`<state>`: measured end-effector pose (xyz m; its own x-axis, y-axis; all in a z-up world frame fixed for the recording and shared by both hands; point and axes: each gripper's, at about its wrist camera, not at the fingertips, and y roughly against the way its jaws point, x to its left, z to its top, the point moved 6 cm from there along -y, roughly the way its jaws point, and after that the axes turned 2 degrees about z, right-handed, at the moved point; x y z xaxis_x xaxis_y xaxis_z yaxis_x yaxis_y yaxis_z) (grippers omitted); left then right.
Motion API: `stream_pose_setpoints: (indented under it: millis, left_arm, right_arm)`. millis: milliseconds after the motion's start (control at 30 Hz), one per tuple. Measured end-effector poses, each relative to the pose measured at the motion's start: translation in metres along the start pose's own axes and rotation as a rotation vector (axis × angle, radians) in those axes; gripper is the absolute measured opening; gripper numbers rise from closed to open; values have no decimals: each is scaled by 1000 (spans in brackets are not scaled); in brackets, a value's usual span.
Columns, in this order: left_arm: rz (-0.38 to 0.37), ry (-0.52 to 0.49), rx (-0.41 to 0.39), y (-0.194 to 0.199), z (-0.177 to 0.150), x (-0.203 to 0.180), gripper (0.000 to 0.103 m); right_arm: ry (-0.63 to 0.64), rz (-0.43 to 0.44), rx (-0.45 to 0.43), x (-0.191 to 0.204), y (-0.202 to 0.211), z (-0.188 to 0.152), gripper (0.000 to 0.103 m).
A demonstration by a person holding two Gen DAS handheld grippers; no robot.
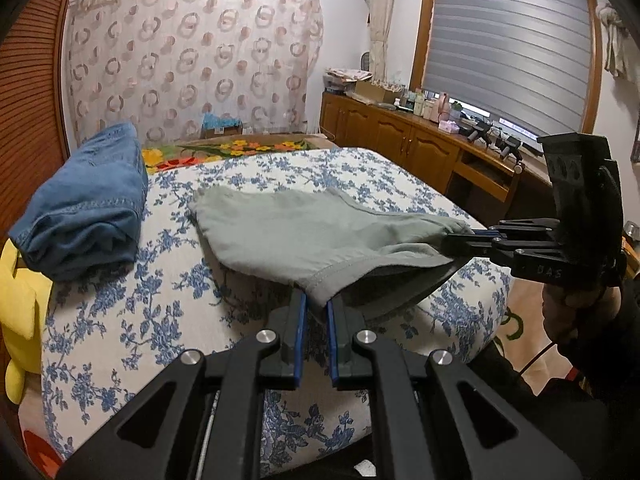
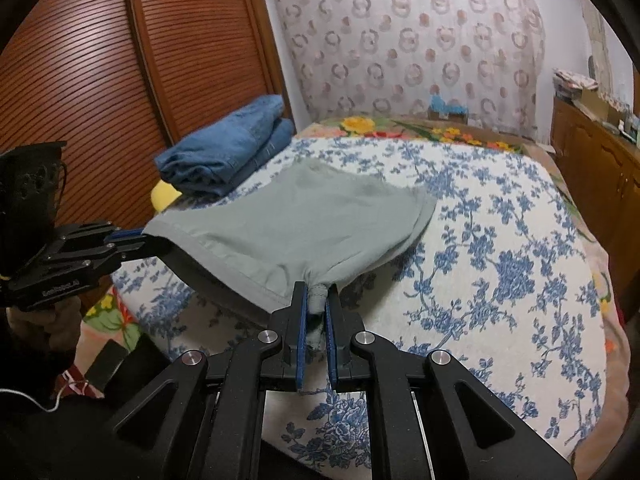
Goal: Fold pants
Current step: 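Lower the held hem onto the garment's opposite end with both grippers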
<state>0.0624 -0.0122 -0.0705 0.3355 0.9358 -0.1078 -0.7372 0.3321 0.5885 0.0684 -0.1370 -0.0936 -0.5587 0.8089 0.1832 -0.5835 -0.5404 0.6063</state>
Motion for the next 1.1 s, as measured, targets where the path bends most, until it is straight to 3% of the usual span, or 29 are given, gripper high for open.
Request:
stream_pose_setpoints:
  millis: [500, 1100]
  left_arm:
    - [2, 9, -21, -31, 27, 14, 6]
    - [31, 56, -3, -86, 63, 55, 6]
  right_arm:
    - [12, -35, -3, -21, -17, 27, 5]
    - [30, -27, 15, -57, -79, 78, 5]
